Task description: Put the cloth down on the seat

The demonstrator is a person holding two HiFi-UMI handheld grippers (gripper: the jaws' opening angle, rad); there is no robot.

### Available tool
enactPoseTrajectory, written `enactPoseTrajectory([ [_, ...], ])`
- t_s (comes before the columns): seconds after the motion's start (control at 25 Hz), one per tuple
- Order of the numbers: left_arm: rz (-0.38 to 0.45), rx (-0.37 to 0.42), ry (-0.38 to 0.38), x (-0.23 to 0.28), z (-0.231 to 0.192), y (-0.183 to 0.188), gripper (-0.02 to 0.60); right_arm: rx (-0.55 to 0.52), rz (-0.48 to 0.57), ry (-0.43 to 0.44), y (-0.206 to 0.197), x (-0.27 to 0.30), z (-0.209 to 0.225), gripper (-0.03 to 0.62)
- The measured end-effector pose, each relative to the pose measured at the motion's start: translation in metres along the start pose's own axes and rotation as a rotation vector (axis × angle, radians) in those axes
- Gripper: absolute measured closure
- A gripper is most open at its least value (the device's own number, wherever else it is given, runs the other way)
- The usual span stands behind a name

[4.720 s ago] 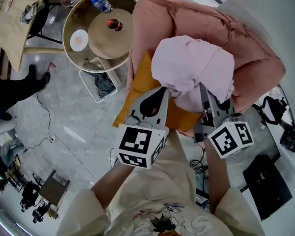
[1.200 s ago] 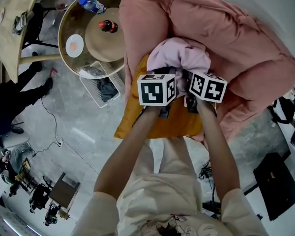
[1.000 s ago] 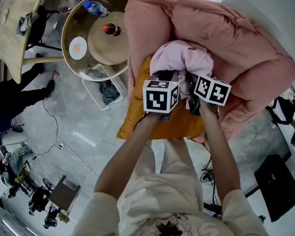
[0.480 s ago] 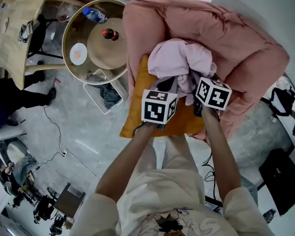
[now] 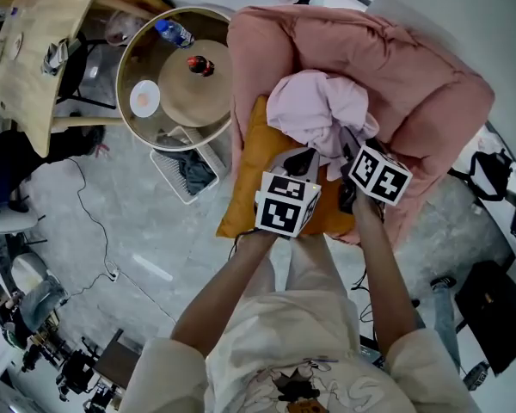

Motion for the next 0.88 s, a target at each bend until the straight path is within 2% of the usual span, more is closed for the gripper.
enactPoseTrajectory([
  [0.2,0.025,-0.034,0.012,-0.021,0.005,0.002,0.578,0.016,0.084,-0.024,-0.003,-0.026,-0.010,0.307],
  [0.36,0.036,0.012,0.022,-0.040,0.009,0.001,0.578,0.028,0.120,0.026,-0.010,-0.047,-0.022,0.309],
  [0.48,0.043,0.030,0.022,-0.056,0.017,0.001,0.578,0.043,0.147,0.058,-0.015,-0.067,-0.027,0.362],
  [0.72,0.055,0.045,0.008,-0.091,0.030,-0.003,0.578,0.057,0.232,0.056,-0.025,-0.108,-0.038,0.488],
  [0.88,0.068,0.019,-0.011,-0.121,0.042,-0.006,0.578,0.077,0.257,0.073,-0.036,-0.139,-0.049,0.502],
])
Point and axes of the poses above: the fingertips, and each gripper's own axes: x forward along the fingers, z to its right, y out of its top, the point moved 8 cm from there along -x, backward along the fingers, and after that the axes turned 10 degrees about x, right-handed, at the moved point
